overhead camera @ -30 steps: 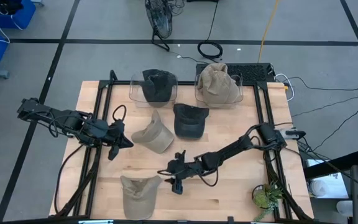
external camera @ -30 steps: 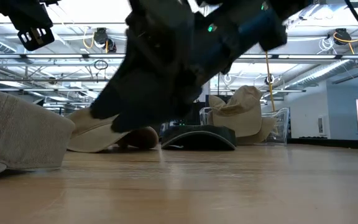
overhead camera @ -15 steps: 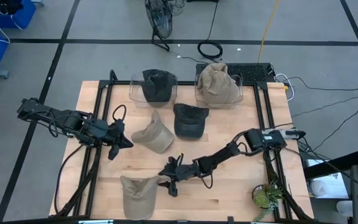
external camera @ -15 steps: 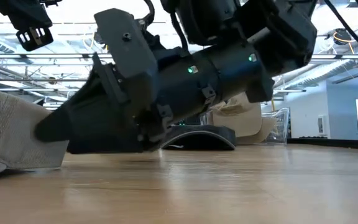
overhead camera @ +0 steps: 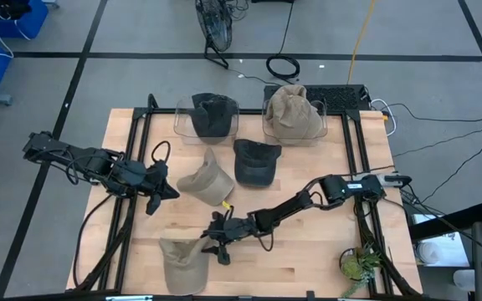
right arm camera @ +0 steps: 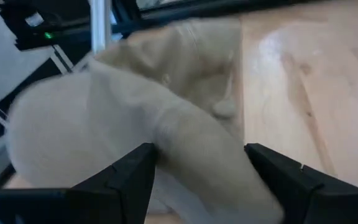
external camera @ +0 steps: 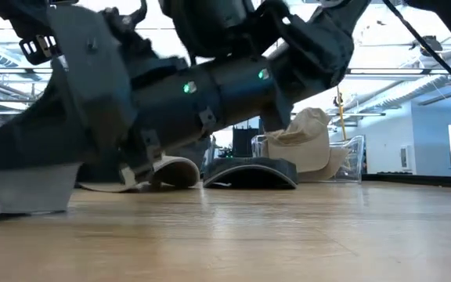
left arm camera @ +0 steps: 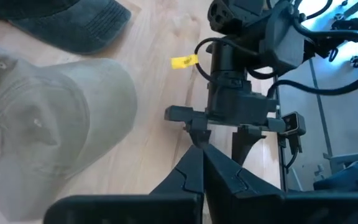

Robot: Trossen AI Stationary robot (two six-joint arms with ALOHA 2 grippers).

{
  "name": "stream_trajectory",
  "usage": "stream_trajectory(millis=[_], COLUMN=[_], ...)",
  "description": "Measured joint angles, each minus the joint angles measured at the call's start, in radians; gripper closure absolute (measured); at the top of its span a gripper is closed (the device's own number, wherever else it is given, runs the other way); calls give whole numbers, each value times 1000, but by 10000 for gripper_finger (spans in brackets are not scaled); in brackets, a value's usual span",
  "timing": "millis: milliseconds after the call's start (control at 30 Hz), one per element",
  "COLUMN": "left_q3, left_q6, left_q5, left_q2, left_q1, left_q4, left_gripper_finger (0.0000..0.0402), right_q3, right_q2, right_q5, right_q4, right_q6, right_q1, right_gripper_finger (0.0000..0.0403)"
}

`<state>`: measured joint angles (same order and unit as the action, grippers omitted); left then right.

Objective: Pick & Place hat
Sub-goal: Put the brown cap into the right transparent bin

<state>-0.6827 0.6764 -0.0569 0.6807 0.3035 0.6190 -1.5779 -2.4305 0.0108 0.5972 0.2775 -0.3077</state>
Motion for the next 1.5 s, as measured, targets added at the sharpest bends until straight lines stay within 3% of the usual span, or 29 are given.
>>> stream_trajectory(millis=[133, 233, 533, 667, 833, 1033, 1233, 1367, 1500], left_q3=[0, 0, 0, 0, 0, 0, 0, 0, 0], left_q6=[10, 10, -14, -18, -33, -67, -91, -90, -90], left_q5=[3, 4, 4, 12, 31, 31, 30, 29, -3], left_q2=[0, 0, 0, 0, 0, 0, 0, 0, 0], left_q1=[0, 0, 0, 0, 0, 0, 0, -1, -1], left_q4=[14, 20, 22, 21, 21, 21, 15, 15, 3], left_gripper_finger=[397, 392, 395, 397, 398, 396, 394, 398, 397], right_q3=[-21, -21, -21, -19, -19, -2, 286, 539, 750], right_q2=[-20, -23, -20, 48, 236, 450, 727, 950, 1164], right_q5=[27, 18, 17, -49, -171, -337, -545, -714, -829], right_q4=[6, 1, -3, -90, -390, -701, -728, -598, -476], right_q6=[25, 22, 26, 4, -133, -135, -6, 97, 89], right_q1=[9, 8, -2, 4, 20, 18, -49, -97, -105], right_gripper_finger=[180, 204, 386, 386, 396, 398, 400, 401, 402])
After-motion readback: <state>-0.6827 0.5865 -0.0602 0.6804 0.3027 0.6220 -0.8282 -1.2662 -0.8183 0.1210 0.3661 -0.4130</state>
